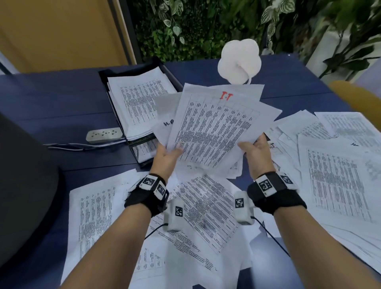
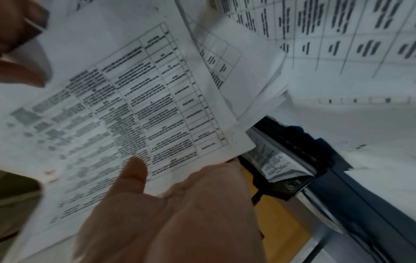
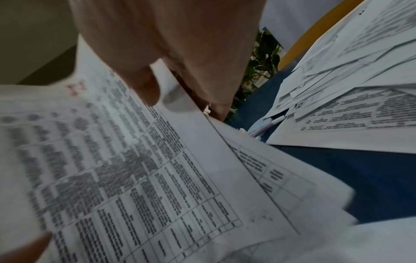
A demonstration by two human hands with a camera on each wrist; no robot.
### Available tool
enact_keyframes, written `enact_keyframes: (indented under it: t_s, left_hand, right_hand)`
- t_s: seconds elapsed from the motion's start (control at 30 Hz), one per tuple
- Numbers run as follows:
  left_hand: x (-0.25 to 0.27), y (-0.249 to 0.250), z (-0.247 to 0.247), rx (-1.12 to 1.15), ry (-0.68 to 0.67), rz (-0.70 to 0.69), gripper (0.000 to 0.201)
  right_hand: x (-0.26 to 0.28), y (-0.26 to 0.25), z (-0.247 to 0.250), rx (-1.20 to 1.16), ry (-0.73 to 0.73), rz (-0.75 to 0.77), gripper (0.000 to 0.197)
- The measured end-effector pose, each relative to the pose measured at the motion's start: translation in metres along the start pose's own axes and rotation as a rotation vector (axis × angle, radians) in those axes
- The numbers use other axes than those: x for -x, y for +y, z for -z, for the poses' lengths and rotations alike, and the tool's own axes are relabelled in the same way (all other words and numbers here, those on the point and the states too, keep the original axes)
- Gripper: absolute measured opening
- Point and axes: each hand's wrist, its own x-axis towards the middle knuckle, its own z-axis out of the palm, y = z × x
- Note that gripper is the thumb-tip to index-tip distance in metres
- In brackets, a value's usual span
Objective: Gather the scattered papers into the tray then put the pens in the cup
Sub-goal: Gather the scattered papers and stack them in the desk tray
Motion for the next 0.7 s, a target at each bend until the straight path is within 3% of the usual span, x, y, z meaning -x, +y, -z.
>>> enact_keyframes:
  t_s: [0.13, 0.2, 0.3, 0.43, 0.7]
  left_hand:
    - [0.007, 0.005, -0.009, -0.062, 0.012, -0.049, 0.050]
    - [0.006, 0.010, -0.006, -0.050, 0.062, -0.066, 0.059]
    - [0.001, 0.018, 0.001, -0.017, 0.070, -0.096, 0.057]
    - [0.004, 0.030, 0.005, -0.001, 0.101, -0.160, 0.049]
    - [0.001, 0.034, 0.010, 0.084, 0.048, -0.146, 0.052]
  right_hand:
    - [0.003, 0.001, -0.009, 0.073, 0.000, 0.061, 0.038]
    - [0.000, 0.000, -0.006, 0.059, 0.018, 0.086, 0.035]
    - [-0.007, 0.001, 0.002, 0.053, 0.068, 0.102, 0.006]
    - [-0.011, 0.000, 0.008, 0.001, 0.093, 0.077, 0.032]
    - [-0.013, -0.005, 0.001, 0.002, -0.060, 0.020, 0.025]
